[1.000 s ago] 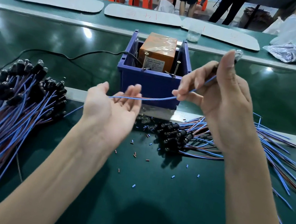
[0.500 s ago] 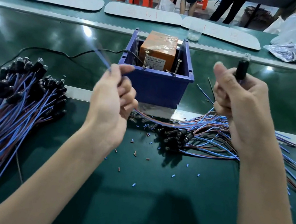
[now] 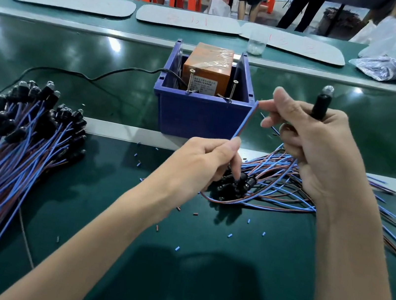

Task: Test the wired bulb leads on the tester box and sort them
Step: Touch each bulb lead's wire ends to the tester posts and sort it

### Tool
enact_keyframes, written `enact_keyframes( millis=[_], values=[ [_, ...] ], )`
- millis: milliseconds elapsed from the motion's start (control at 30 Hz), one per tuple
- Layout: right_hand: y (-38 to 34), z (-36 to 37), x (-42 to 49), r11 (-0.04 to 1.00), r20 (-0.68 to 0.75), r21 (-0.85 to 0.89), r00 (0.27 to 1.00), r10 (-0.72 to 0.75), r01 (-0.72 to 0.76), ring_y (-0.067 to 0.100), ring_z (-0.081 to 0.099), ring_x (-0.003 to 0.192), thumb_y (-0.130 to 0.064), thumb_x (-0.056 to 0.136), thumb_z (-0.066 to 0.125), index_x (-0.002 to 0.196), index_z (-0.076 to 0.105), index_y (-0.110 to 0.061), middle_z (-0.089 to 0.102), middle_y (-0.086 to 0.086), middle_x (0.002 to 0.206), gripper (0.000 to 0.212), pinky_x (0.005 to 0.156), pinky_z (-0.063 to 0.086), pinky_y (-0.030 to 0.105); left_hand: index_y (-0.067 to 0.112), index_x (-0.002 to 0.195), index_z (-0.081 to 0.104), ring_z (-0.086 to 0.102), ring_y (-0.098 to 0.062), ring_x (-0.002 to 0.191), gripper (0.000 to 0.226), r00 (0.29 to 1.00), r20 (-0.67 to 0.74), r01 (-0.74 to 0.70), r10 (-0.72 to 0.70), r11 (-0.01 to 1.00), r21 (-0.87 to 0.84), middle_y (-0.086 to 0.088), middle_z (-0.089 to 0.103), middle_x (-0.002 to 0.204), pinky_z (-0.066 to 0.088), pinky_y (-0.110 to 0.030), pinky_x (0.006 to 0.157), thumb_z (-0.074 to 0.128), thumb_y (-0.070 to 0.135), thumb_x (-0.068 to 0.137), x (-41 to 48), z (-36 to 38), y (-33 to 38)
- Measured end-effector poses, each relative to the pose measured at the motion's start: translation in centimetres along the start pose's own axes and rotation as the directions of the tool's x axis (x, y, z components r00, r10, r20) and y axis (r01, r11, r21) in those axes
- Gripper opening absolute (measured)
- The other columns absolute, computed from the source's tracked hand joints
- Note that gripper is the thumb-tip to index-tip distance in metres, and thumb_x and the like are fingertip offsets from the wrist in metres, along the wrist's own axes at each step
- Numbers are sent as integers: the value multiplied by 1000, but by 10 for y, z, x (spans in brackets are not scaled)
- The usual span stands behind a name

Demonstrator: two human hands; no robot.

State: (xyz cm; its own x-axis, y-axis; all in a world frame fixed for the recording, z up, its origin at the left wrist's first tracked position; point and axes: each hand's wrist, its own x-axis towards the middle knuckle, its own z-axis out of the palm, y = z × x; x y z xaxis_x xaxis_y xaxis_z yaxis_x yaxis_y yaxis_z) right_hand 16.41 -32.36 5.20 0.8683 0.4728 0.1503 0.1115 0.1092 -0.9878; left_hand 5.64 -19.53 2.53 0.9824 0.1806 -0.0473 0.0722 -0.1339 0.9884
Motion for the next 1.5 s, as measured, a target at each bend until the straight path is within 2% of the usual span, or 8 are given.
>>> enact_keyframes(
  millis=[133,233,333,600,800,1267,1400,1500],
  values=[
    [1,5,0,1000,-2,-17,1000,21,-21,5,21,42,-34,68,74,74,74,-9,39,-8,49,25,36,18,12,25,54,60,24,-4,41,52,1000,6,17,-17,999,39,13,28,47,21,-15,41,40,38,100,1,-1,-2],
    [2,8,-1,999,-4,-47,1000,20,-20,10,17,48,-24,66,78,69,73,-11,34,-8,47,14,38,16,15,24,55,59,27,-3,38,52,1000,12,22,-23,997,73,14,29,44,22,-11,41,40,39,100,2,-3,-3],
    [1,8,-2,997,1,-68,999,32,-32,8,19,45,-14,75,76,64,71,-13,35,-11,45,12,38,17,15,22,58,59,28,-3,38,49,1000,11,28,-29,995,96,14,29,43,23,-11,40,40,37,101,2,-5,-3],
    [0,14,-4,995,22,-91,999,43,-41,7,20,42,-11,78,75,66,69,-13,35,-11,43,13,38,17,15,18,75,53,27,-3,45,28,991,-108,-77,78,997,10,14,32,51,24,-11,41,45,25,100,2,-8,-1],
    [2,16,-2,997,16,-60,998,54,-53,5,21,41,-12,79,73,68,67,-14,36,-14,43,14,38,18,14,22,70,56,22,-8,47,30,980,-164,-109,112,994,26,5,28,55,20,-17,41,49,25,99,4,-11,-2],
    [7,25,0,990,-37,-117,997,72,-76,4,25,44,-15,86,69,67,62,-16,33,-13,45,20,41,22,14,22,67,53,23,-8,45,32,974,-195,-103,119,991,89,12,30,49,20,-19,41,50,25,99,4,-14,-1],
    [8,27,-1,989,-26,-146,999,30,-33,-3,41,39,-14,89,65,67,61,-16,42,-19,39,23,43,33,8,21,67,52,23,-6,42,32,967,-214,-120,136,989,83,13,29,44,20,-17,40,50,23,99,2,-12,-1],
    [9,31,0,992,-43,-126,999,-5,-1,-4,43,38,-11,89,64,65,60,-17,44,-19,38,26,43,33,7,19,67,52,23,-6,42,32,961,-234,-133,150,987,87,13,28,44,20,-17,40,50,22,99,2,-12,0]
  ],
)
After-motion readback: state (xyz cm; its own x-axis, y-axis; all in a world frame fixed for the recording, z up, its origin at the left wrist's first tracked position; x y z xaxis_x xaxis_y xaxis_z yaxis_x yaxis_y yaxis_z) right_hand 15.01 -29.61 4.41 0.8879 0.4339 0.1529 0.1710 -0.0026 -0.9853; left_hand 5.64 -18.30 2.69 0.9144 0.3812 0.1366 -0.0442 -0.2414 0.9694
